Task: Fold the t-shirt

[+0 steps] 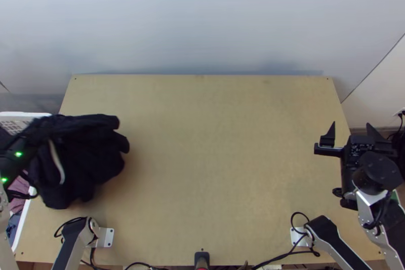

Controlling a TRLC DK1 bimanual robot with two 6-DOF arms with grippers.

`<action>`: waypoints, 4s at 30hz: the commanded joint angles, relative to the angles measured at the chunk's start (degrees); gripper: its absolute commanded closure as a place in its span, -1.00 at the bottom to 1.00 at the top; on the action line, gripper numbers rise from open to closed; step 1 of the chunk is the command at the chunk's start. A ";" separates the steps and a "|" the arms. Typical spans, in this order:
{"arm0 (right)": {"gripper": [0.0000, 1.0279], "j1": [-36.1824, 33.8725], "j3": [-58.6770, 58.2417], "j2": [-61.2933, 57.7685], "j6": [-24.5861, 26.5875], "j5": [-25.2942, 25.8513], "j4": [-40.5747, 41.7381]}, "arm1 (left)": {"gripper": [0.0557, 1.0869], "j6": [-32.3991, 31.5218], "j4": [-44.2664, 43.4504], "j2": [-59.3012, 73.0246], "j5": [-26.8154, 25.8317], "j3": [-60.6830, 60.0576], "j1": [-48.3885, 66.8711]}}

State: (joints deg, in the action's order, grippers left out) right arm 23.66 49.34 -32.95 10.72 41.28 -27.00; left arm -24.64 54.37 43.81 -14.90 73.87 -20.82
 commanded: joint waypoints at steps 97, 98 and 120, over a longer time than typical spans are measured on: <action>-0.91 -11.97 14.99 -21.98 -26.01 -13.24 -14.39 | 0.92 15.77 -32.84 40.74 23.25 -5.84 6.76; -0.91 -11.79 15.08 -22.16 -26.01 -13.24 -14.30 | 0.92 15.33 -32.13 39.24 23.16 -3.82 5.70; -0.91 -7.58 17.45 -26.20 -26.37 -13.24 -13.86 | 0.93 12.95 -34.86 45.48 24.04 40.30 -43.25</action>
State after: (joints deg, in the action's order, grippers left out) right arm 14.92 66.46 -58.41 -15.42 28.03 -40.93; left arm -11.79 23.20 85.08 8.69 101.47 -48.23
